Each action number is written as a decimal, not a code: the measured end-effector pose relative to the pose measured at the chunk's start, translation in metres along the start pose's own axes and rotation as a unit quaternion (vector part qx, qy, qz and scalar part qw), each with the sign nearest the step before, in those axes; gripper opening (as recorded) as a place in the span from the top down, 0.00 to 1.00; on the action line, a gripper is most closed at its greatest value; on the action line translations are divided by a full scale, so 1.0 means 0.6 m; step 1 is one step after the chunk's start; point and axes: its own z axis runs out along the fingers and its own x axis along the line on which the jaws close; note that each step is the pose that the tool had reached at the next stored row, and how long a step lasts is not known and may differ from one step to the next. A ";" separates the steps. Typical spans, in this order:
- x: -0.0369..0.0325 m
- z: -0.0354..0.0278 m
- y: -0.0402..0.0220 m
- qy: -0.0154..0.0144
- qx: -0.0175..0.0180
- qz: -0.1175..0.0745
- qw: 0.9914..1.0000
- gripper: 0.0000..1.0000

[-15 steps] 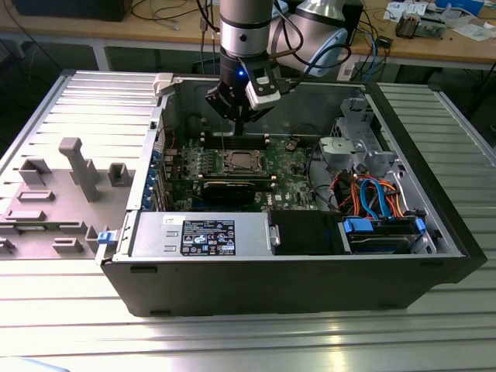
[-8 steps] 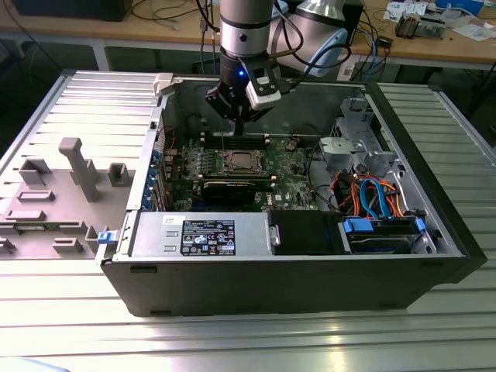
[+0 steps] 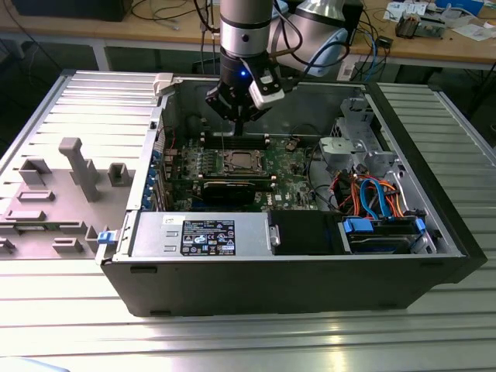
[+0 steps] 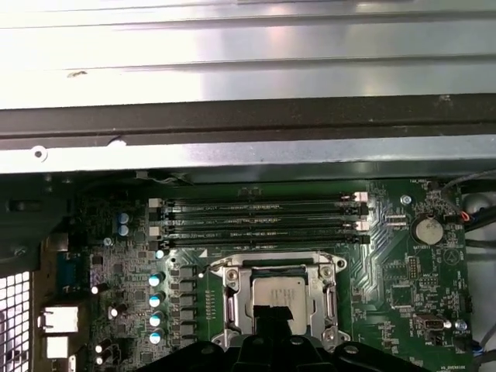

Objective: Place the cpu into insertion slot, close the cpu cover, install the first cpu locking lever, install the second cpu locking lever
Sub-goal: 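Install the first cpu locking lever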

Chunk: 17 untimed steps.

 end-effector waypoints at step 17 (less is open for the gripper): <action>0.000 0.000 0.000 0.002 0.000 -0.043 0.999 0.89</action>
